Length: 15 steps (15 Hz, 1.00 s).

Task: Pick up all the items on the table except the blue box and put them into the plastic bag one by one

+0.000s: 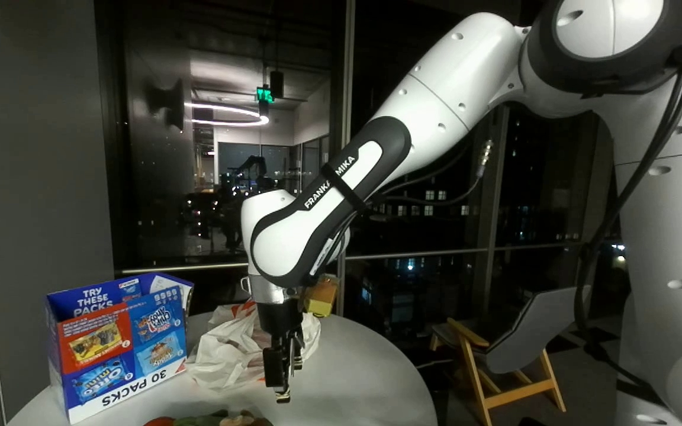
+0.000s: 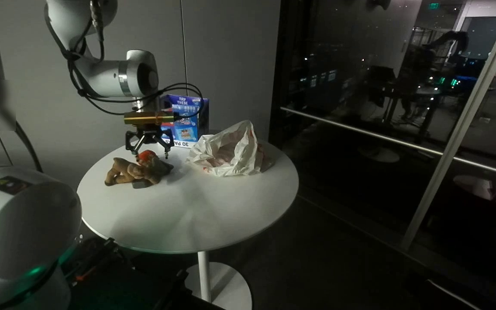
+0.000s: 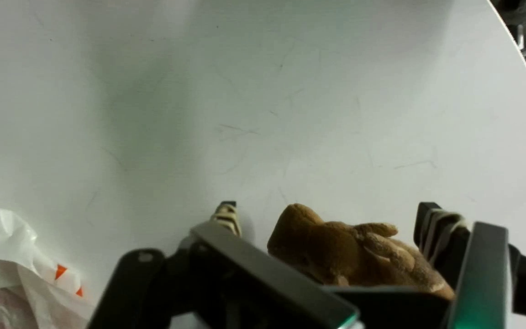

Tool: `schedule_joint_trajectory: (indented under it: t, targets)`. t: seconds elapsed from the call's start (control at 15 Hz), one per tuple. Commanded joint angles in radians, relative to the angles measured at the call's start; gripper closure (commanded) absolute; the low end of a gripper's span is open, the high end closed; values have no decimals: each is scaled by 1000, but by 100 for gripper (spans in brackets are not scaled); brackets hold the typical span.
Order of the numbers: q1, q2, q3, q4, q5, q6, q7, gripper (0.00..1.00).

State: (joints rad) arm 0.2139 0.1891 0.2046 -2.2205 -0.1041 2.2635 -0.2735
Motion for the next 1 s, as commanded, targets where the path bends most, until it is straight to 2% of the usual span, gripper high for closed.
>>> schedule_joint_trajectory:
  t: [0.0,0.07,0.2,0.6,0.73,0.8,0.93]
  targets:
    - [-7,0,5,1,-1,-2,1,0]
    - [-9,0,4,1,-1,-2,1,0]
    - [-23,7,24,-22,75,47,-83,0]
    - [-33,40,168,-72,538,239,-329,0]
    - [-9,76,198,-86,565,362,-366,0]
    - [14,96,191,-100,480,431,-353,0]
    - [24,146,203,-112,407,523,-349,0]
